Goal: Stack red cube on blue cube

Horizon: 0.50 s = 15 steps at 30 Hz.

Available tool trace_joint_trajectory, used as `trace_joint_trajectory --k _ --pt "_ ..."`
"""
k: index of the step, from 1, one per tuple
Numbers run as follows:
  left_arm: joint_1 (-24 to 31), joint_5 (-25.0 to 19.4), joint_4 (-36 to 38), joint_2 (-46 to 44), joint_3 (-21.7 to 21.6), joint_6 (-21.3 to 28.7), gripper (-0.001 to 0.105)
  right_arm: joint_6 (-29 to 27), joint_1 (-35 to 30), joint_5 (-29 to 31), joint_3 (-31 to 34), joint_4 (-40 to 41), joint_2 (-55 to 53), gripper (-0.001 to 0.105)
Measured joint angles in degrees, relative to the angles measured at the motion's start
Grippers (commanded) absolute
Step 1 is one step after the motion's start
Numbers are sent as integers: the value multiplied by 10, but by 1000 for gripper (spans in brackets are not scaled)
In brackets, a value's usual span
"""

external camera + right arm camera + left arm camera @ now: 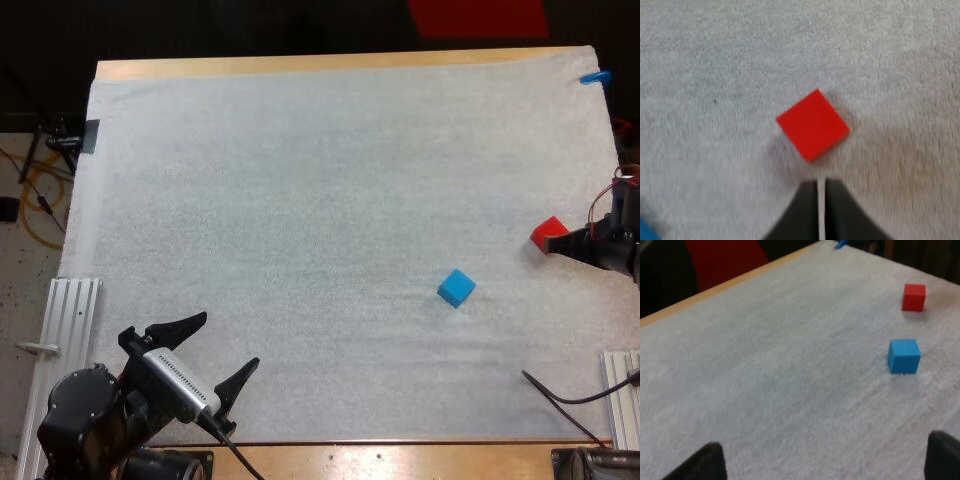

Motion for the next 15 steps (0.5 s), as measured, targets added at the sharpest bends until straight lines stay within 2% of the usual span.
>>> trace_joint_trajectory --k 8,10,13,15 --pt "0 34 -5 9 0 0 76 0 0 0 -5 0 -2 0" --pt "0 39 -5 9 0 0 76 0 0 0 -5 0 -2 8" --pt "0 56 -5 9 0 0 76 -4 0 0 -5 0 -2 43" --pt "-4 59 -5 9 0 0 76 -12 0 -2 -5 0 -2 73"
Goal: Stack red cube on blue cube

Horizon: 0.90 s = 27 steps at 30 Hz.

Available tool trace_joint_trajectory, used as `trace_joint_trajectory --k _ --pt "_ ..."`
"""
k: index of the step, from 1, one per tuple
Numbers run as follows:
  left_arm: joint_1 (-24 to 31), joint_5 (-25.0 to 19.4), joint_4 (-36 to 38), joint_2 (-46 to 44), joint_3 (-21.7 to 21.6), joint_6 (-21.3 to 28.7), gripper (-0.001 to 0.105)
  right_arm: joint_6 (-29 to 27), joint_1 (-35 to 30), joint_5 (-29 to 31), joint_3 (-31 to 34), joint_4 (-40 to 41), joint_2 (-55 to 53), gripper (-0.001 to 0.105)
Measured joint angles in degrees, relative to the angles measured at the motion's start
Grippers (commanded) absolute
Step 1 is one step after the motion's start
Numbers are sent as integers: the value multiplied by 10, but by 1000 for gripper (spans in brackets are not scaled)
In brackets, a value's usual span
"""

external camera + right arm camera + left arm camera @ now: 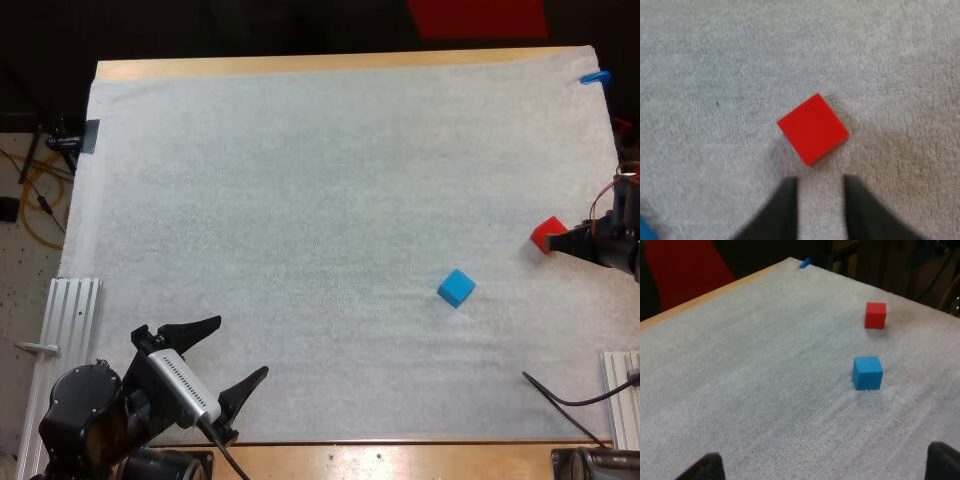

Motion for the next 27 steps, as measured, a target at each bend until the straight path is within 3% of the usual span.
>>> trace_joint_trajectory --k 2,7,11,18,27 --pt "-11 0 0 0 0 0 76 -18 0 -8 -2 0 0 79" --pt "-52 1 -5 27 -1 0 76 -30 0 -11 -18 0 23 66" --pt "-74 1 -14 65 -1 0 76 -39 0 -11 -43 0 66 66" --pt "-75 1 -64 106 -1 0 76 -59 0 -11 -87 0 155 66" --pt "-75 1 -65 133 -1 0 76 -73 0 -11 -122 -3 267 66"
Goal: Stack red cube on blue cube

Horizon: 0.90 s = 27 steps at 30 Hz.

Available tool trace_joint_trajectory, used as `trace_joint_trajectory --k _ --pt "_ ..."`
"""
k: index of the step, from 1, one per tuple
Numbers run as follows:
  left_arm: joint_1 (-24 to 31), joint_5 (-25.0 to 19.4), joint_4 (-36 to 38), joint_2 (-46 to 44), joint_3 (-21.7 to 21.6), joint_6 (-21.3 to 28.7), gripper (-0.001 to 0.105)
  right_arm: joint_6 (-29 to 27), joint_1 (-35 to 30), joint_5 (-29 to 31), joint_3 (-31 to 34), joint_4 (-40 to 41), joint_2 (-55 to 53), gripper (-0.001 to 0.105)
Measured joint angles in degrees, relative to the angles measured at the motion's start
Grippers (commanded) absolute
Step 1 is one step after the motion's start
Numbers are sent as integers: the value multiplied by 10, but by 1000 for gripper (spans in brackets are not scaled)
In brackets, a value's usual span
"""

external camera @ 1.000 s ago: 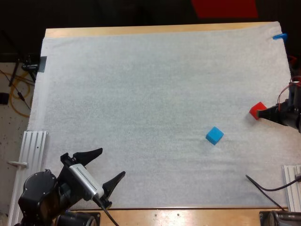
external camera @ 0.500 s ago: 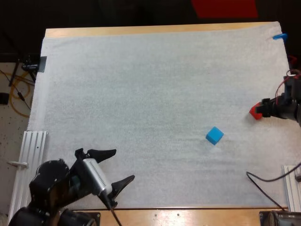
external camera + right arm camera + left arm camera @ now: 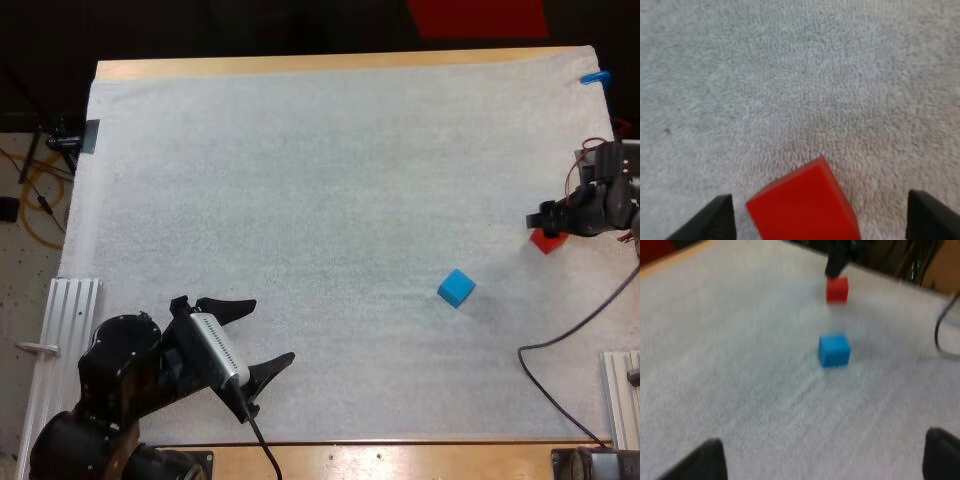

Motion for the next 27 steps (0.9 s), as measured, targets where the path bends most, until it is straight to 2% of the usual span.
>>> trace_joint_trajectory --k 4,7,9,10,12,14,20,27 --pt "0 0 0 9 0 0 76 -7 0 0 0 0 26 66" --pt "0 0 0 12 0 0 76 -10 0 0 0 0 45 55" --pt "0 0 0 12 0 0 76 -10 0 0 0 0 52 34" --pt "0 0 0 12 0 0 76 -10 0 0 0 0 53 32" --pt "0 0 0 12 0 0 76 -10 0 0 -3 1 52 12" --pt "0 0 0 12 0 0 76 -10 0 0 -11 7 52 1" --pt "0 0 1 12 0 0 76 -16 23 0 -49 55 43 0" --pt "0 0 1 12 0 0 76 -18 124 54 -57 85 -20 0"
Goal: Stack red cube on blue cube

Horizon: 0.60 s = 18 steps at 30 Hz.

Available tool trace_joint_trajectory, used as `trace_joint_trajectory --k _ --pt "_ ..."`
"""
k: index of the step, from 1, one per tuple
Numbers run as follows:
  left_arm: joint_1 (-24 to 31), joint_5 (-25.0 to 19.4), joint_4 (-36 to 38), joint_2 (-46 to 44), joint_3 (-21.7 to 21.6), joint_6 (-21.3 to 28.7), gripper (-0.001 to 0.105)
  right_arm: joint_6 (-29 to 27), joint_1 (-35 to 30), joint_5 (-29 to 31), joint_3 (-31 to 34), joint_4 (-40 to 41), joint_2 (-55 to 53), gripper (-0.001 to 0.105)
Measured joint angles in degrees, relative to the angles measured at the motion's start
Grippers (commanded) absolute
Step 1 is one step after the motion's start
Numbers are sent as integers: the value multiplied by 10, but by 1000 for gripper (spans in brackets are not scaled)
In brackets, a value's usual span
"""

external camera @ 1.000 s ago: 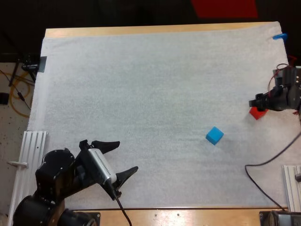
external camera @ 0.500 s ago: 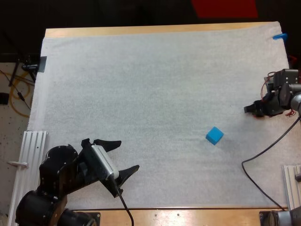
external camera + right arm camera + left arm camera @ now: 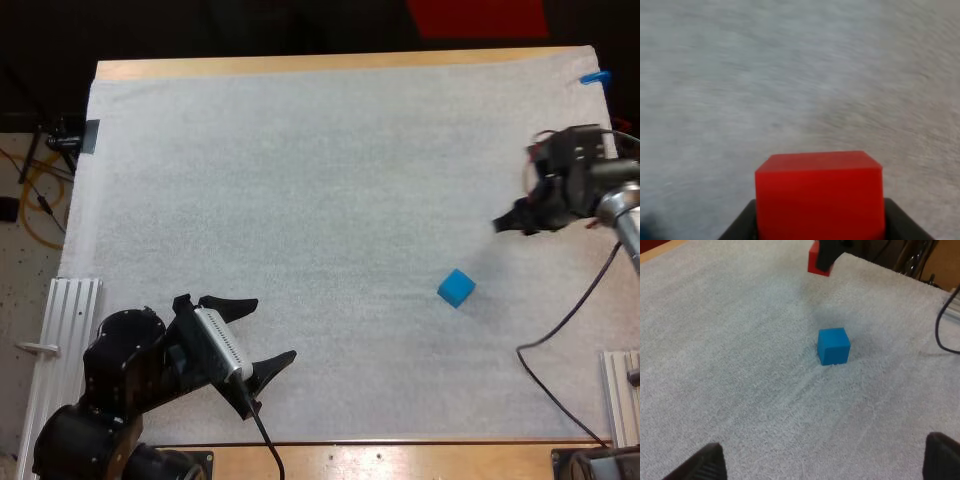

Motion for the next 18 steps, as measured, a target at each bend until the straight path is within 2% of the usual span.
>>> trace_joint_trajectory --k 4,11,18 --pt "0 0 0 0 0 0 76 16 58 2 -1 26 -26 0" --pt "0 0 0 0 0 0 76 55 119 -6 0 63 -46 0" --pt "0 0 0 0 0 0 76 95 171 -11 54 58 -59 0"
